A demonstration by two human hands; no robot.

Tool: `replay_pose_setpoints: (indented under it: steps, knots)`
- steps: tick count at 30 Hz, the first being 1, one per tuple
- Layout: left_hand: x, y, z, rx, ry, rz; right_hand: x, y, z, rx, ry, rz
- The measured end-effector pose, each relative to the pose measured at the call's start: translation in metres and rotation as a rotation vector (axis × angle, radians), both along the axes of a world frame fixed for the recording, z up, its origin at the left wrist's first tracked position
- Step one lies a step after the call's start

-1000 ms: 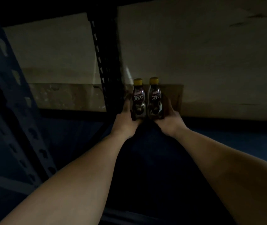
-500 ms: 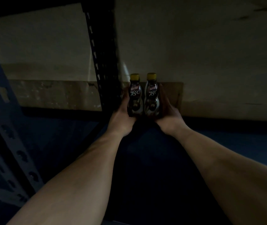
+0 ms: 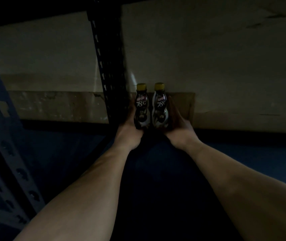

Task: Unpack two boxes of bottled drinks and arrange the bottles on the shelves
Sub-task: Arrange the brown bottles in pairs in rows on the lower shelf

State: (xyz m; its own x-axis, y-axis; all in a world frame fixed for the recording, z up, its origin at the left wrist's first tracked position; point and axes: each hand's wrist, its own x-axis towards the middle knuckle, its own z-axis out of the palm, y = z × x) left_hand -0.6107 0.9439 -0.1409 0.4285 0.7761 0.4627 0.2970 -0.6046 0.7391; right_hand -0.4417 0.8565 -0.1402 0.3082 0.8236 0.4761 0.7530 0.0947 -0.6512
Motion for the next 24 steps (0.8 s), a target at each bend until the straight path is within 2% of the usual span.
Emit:
replay_pose_setpoints:
  steps: [13,17,19,24]
  knots:
    - [0.001,0.001,0.001,0.045,0.050,0.055,-0.003,0.003,-0.001,0.007,-0.023,-0.025]
    - [0.000,-0.001,0.001,-0.018,0.064,0.065,-0.003,0.000,0.003,-0.011,-0.010,-0.023]
    - [-0.001,-0.007,0.004,-0.048,0.089,0.074,-0.005,-0.004,0.005,-0.045,0.060,0.011]
    - [-0.013,-0.033,0.013,-0.105,0.075,0.156,-0.006,-0.027,0.007,0.008,0.441,-0.007]
